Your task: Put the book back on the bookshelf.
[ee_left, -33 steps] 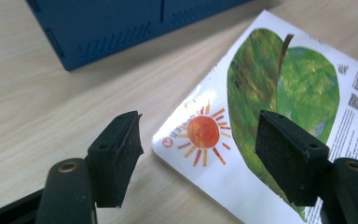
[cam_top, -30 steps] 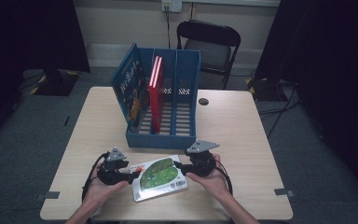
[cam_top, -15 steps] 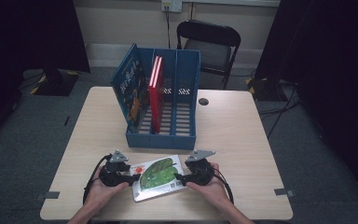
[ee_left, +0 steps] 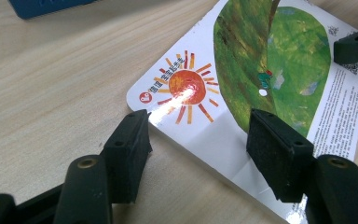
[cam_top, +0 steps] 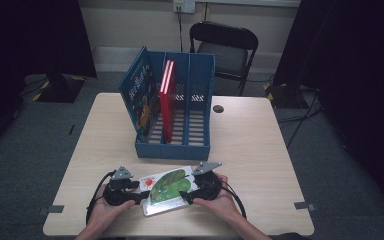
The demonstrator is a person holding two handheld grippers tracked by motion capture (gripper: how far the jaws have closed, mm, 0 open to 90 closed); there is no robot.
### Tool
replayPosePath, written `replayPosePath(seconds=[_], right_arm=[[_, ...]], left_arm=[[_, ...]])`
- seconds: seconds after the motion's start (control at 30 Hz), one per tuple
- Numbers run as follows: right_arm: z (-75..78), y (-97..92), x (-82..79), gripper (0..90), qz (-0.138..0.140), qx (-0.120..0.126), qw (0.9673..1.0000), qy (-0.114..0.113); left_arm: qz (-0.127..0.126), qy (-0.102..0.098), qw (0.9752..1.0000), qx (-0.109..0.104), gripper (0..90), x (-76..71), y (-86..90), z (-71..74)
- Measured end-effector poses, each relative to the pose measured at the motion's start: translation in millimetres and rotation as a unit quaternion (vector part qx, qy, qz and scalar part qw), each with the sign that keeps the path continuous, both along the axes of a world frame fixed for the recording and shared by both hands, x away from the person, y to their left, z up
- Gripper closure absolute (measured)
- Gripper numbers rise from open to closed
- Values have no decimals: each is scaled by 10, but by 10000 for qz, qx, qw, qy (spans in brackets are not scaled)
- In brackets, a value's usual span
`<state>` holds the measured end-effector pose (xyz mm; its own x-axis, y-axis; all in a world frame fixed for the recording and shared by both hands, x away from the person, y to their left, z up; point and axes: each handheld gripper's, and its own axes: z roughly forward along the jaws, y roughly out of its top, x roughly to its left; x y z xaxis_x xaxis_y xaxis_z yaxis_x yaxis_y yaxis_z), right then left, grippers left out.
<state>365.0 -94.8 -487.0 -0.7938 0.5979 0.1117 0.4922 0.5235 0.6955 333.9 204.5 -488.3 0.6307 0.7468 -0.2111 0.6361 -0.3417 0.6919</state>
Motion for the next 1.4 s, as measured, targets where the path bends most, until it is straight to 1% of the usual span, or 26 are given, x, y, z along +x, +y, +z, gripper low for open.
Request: replayPosePath(seconds=[0.03, 0.07, 0.13, 0.17, 0.2, 0.3, 0.37, 0.4, 0.43, 0.53, 0.57, 0.6, 0.7, 0.73, 0.77, 0.83, 0.87, 0.93, 0.97, 1.03, 1.13, 1.23, 1.33, 1.4], right_arm=[[0, 0, 0, 146, 0, 0, 10000, 0], [1, -2, -2, 146, -1, -8, 10000, 46], [6, -11, -13, 147, 7, -30, 10000, 68], [6, -11, -13, 147, 7, -30, 10000, 68], [16, -22, -27, 147, 39, -76, 9999, 87], [22, -36, -52, 146, 39, -105, 9999, 95], [37, -44, -53, 148, 111, -175, 9997, 100], [41, -53, -57, 149, 130, -195, 9997, 102], [43, -64, -73, 149, 120, -198, 9997, 112], [43, -86, -124, 148, 93, -194, 9997, 84], [43, -86, -124, 148, 93, -194, 9997, 84], [50, -90, -168, 148, 123, -231, 9996, 41], [52, -96, -195, 148, 131, -241, 9996, 31], [47, -105, -216, 145, 116, -216, 9997, 22], [46, -107, -224, 141, 112, -208, 9997, 19], [43, -106, -229, 134, 117, -207, 9997, 11], [37, -107, -247, 128, 96, -185, 9998, 6], [26, -119, -264, 123, 87, -138, 9999, 1], [21, -129, -273, 122, 79, -109, 9999, 45], [12, -149, -285, 121, 79, -52, 9999, 89], [2, -167, -294, 122, 74, -6, 9999, 107], [-7, -176, -297, 122, 81, 40, 9999, 90], [-10, -180, -298, 122, 90, 57, 9999, 80], [-11, -182, -301, 122, 91, 55, 9999, 76]], left_arm=[[0, 0, 10000, 0, 391, 0, 0, 0], [-32, 9, 10000, 35, 389, 12, -2, 5], [-9, -1, 10000, 15, 389, 19, -10, 2], [-12, 26, 10000, -8, 389, 28, -13, 3], [-35, 16, 10000, 1, 390, 51, -22, 3], [-15, 16, 10000, 6, 389, 79, -42, 3], [-42, -10, 10000, -7, 383, 101, -53, -3], [-37, -59, 10000, -22, 378, 111, -62, -12], [-37, -59, 10000, -22, 374, 111, -62, -12], [-68, -82, 9999, -45, 352, 136, -95, -20], [-70, -70, 9999, -16, 352, 147, -103, -15], [-75, -20, 10000, 18, 350, 166, -122, -5], [-100, -37, 9999, 32, 351, 181, -130, -4], [-107, -23, 9999, 9, 351, 192, -135, -3], [-115, -12, 9999, 36, 352, 198, -132, 0], [-120, -6, 9999, 25, 353, 205, -134, -1], [-74, 39, 10000, 24, 356, 223, -146, 5], [-28, 33, 10000, 8, 346, 244, -169, 4], [-28, 33, 10000, 8, 339, 244, -169, 4], [-16, 73, 9999, -81, 325, 277, -171, -3], [1, 106, 9998, -151, 319, 301, -161, -6], [28, 112, 9998, -151, 289, 313, -172, -7], [62, 39, 9999, -119, 270, 332, -187, -14], [65, 27, 9999, -122, 254, 349, -193, -18]])
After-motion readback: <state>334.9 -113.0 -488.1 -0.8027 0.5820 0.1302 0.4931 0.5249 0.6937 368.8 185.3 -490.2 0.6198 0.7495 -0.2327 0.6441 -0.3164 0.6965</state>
